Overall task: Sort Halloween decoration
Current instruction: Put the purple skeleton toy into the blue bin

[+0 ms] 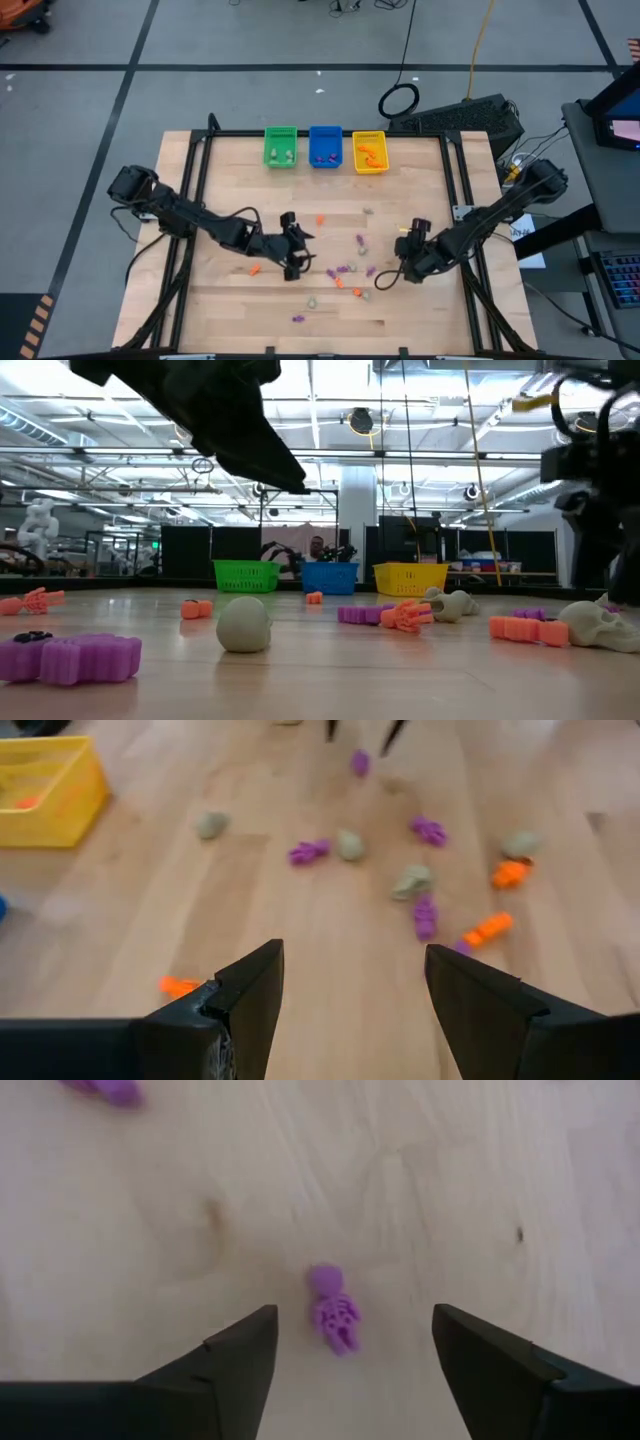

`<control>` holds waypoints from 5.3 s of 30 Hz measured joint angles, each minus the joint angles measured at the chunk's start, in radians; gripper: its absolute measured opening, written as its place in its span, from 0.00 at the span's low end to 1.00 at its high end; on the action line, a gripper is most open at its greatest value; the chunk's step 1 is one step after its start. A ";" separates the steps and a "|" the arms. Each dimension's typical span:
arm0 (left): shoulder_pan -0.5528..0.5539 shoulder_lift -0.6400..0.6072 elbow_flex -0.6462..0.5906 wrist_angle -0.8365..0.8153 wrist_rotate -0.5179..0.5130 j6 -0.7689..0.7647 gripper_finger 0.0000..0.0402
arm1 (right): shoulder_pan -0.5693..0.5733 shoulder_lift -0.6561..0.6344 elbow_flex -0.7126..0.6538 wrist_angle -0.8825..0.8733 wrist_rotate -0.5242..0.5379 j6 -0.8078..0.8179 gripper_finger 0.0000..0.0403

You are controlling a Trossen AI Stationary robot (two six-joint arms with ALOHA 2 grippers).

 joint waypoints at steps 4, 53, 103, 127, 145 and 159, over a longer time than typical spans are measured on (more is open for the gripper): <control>-0.028 0.003 0.000 0.002 0.002 0.000 0.60 | -0.006 0.007 -0.043 0.058 -0.022 0.001 0.60; -0.038 0.005 0.000 0.030 0.002 0.005 0.60 | -0.006 0.009 0.067 0.145 -0.041 -0.085 0.05; -0.051 0.005 0.000 0.102 0.002 -0.002 0.60 | -0.019 -0.039 -0.227 1.666 0.108 -0.867 0.06; -0.058 0.005 0.000 0.103 0.002 0.001 0.60 | -0.019 -0.039 -0.226 1.666 0.109 -1.523 0.06; -0.058 0.005 0.000 0.102 0.002 0.005 0.60 | -0.019 -0.039 -0.226 1.665 0.109 -1.357 0.06; -0.058 0.005 0.000 0.099 0.002 0.005 0.60 | -0.019 -0.039 -0.226 1.665 0.109 -1.007 0.06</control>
